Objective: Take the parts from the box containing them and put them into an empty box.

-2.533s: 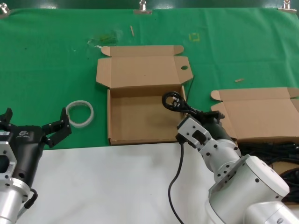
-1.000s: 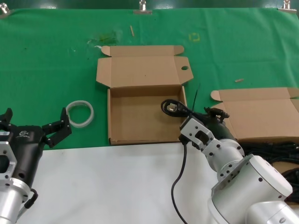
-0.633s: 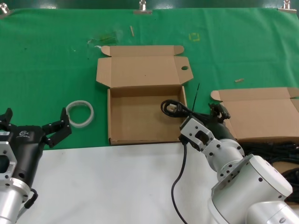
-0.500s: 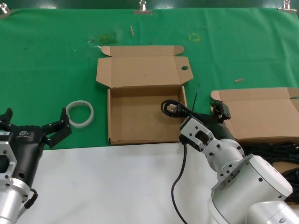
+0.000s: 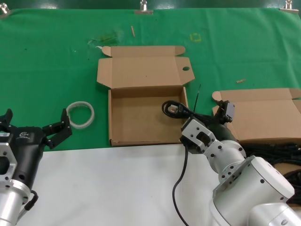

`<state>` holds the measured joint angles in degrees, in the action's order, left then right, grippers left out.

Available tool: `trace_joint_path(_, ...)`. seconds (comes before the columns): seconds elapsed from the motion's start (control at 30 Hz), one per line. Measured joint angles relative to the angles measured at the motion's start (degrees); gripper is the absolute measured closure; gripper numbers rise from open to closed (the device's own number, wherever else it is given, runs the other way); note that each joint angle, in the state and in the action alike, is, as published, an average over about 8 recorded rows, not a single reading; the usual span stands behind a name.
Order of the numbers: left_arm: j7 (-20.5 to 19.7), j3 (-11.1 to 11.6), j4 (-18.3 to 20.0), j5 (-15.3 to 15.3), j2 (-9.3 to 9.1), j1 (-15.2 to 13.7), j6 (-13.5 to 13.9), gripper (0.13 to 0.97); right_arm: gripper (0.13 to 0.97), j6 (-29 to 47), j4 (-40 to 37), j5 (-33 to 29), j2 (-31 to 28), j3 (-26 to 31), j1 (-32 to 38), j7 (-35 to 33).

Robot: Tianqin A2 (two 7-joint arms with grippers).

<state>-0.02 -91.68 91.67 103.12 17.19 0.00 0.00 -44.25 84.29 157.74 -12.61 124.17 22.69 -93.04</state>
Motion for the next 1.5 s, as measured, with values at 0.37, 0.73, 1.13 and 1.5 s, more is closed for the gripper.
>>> trace_joint_path(0.37, 0.0, 0.0, 0.0, 0.0, 0.0, 0.0, 0.0, 0.132, 0.175, 0.0, 0.0, 0.0, 0.0, 0.0, 0.0, 0.0)
trace_joint_path(0.73, 0.0, 0.0, 0.0, 0.0, 0.0, 0.0, 0.0, 0.132, 0.131, 0.0, 0.0, 0.0, 0.0, 0.0, 0.0, 0.0)
trace_joint_path(1.13, 0.03, 0.0, 0.0, 0.0, 0.0, 0.0, 0.0, 0.132, 0.129, 0.29, 0.05, -0.36, 0.0, -0.21, -0.15, 0.6)
trace_joint_path(1.5, 0.01, 0.0, 0.0, 0.0, 0.0, 0.0, 0.0, 0.132, 0.129, 4.79, 0.8, -5.92, 0.01, -3.53, -2.46, 10.08)
